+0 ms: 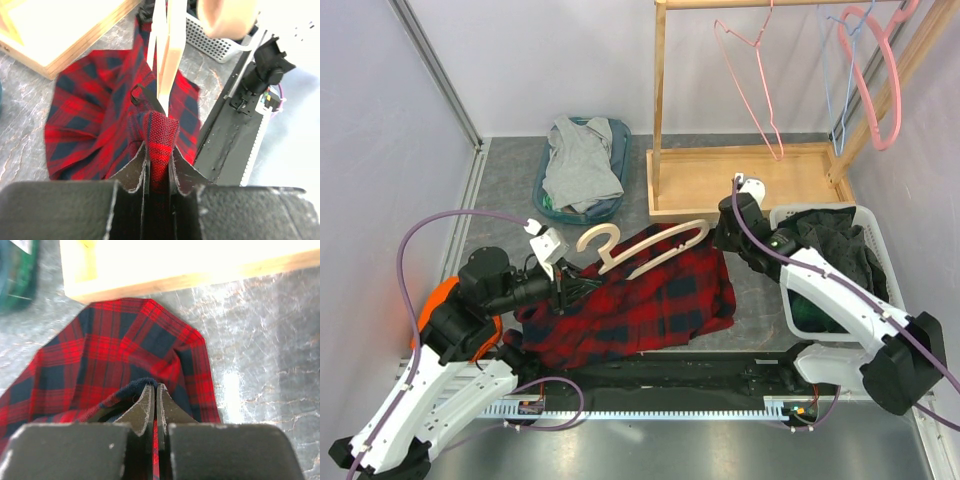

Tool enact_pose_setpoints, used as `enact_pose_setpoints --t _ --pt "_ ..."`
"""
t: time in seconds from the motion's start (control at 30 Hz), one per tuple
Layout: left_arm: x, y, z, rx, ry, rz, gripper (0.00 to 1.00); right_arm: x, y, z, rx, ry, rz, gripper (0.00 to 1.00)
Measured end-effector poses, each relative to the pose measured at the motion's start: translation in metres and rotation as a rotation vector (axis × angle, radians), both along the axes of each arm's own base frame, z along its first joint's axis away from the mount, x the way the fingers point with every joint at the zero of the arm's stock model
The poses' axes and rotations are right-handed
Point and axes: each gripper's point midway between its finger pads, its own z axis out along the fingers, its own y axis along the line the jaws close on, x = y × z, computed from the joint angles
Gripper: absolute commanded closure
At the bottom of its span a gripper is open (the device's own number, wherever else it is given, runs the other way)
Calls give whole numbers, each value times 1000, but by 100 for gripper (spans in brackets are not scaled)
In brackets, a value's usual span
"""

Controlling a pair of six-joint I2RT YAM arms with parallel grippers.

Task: Place the skirt on the hanger
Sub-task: Hang the skirt on the hanger.

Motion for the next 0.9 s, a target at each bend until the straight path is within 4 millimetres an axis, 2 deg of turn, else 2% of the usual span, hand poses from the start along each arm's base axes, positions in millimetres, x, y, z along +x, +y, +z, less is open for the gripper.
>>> enact_pose_setpoints --t 0.13,0.43,0.6,0.9 --pt "-3 -2 0 -1 2 -19 98 -1 -1 19 34 -37 30 100" --pt "5 -8 -14 38 61 -25 98 -21 8 53 126 -96 147 100" --pt "13 -9 -21 60 80 -2 98 -29 11 60 140 -104 201 100" --pt "22 -2 -21 73 60 63 98 -38 9 67 136 -125 243 100"
